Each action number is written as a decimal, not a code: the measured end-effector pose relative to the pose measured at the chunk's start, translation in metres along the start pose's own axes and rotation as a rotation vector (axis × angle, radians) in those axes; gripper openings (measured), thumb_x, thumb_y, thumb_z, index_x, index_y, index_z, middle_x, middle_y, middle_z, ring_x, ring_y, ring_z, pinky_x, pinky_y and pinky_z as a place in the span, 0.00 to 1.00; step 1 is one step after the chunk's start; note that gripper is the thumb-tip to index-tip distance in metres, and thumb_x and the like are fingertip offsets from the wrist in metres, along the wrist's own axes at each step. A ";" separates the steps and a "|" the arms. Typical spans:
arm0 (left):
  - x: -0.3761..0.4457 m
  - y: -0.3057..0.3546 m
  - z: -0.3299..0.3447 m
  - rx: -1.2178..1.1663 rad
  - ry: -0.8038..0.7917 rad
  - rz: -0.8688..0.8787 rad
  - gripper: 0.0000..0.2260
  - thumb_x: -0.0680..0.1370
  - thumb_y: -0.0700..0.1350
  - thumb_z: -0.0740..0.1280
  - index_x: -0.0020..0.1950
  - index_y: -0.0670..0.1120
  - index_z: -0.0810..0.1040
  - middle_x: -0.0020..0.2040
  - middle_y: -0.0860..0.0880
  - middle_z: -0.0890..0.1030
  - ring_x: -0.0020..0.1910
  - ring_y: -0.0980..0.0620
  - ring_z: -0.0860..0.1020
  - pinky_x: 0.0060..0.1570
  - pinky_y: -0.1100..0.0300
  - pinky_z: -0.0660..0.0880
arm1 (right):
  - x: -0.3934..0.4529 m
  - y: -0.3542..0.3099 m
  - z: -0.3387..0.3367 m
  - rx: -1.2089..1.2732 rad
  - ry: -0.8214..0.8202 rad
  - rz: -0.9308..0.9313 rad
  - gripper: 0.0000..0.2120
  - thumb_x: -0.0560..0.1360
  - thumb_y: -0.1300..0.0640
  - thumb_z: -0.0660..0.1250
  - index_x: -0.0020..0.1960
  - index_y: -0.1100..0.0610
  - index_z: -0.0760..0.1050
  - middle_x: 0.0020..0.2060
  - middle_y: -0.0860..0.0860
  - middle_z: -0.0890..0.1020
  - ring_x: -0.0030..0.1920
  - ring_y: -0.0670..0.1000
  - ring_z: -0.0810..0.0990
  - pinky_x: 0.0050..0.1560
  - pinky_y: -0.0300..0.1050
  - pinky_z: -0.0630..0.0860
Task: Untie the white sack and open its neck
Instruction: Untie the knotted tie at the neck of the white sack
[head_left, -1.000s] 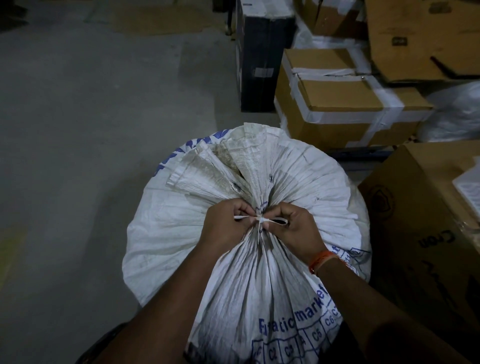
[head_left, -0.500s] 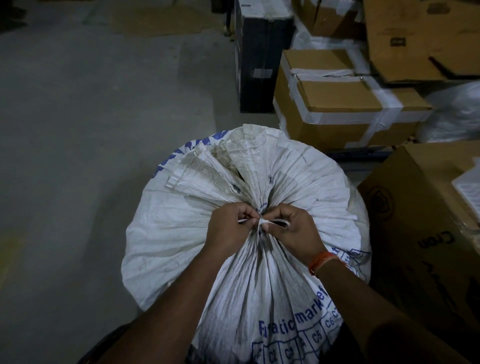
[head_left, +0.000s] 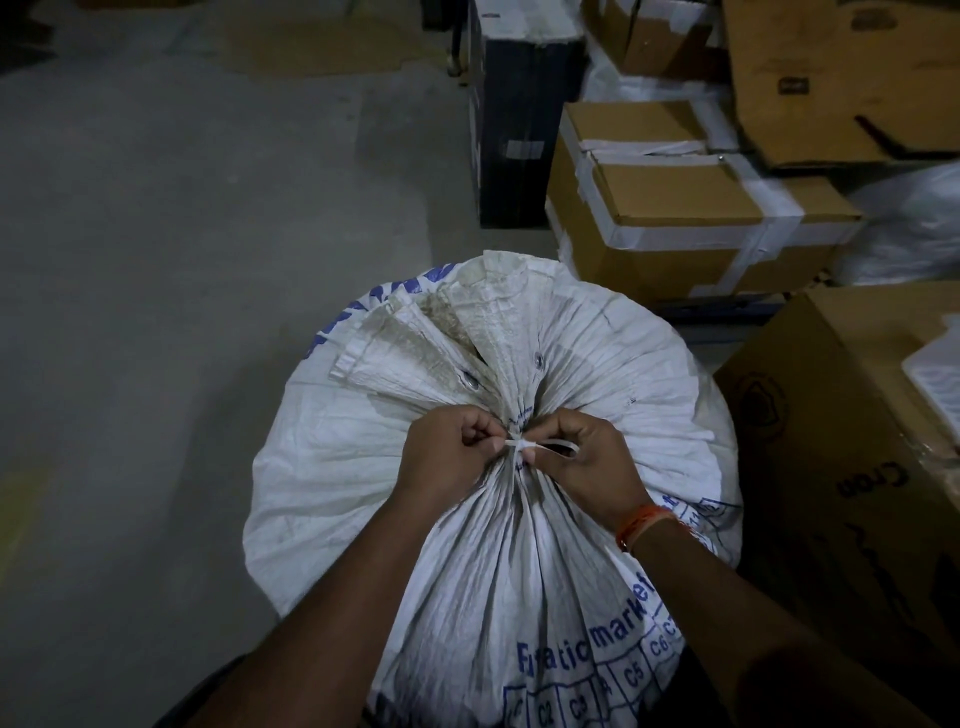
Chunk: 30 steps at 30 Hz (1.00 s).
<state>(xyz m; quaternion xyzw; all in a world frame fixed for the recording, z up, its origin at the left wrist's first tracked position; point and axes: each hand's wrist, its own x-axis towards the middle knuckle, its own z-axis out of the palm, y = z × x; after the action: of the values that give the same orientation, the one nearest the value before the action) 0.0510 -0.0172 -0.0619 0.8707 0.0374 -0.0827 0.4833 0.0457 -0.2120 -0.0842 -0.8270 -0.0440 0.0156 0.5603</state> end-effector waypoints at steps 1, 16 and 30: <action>0.001 0.000 0.003 0.003 -0.003 -0.003 0.04 0.73 0.44 0.77 0.41 0.52 0.86 0.35 0.55 0.85 0.37 0.57 0.82 0.41 0.61 0.77 | 0.000 0.000 0.000 0.002 0.003 -0.001 0.05 0.70 0.64 0.79 0.43 0.57 0.84 0.41 0.50 0.86 0.45 0.48 0.85 0.49 0.45 0.82; -0.003 0.002 0.000 0.027 0.017 -0.021 0.04 0.74 0.43 0.76 0.42 0.52 0.86 0.38 0.56 0.86 0.38 0.60 0.82 0.41 0.66 0.75 | 0.000 -0.001 0.000 -0.020 -0.007 -0.019 0.05 0.71 0.63 0.79 0.44 0.56 0.85 0.42 0.50 0.87 0.45 0.47 0.85 0.49 0.46 0.83; -0.005 0.005 0.000 -0.022 -0.004 -0.026 0.03 0.74 0.42 0.77 0.42 0.50 0.87 0.36 0.54 0.86 0.36 0.58 0.82 0.42 0.62 0.78 | 0.000 -0.004 -0.003 -0.020 -0.021 -0.014 0.05 0.71 0.63 0.79 0.44 0.56 0.85 0.42 0.49 0.87 0.45 0.46 0.85 0.48 0.45 0.82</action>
<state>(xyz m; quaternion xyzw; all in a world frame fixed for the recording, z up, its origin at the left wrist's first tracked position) 0.0468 -0.0194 -0.0570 0.8647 0.0485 -0.0902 0.4917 0.0461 -0.2134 -0.0792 -0.8322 -0.0560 0.0201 0.5513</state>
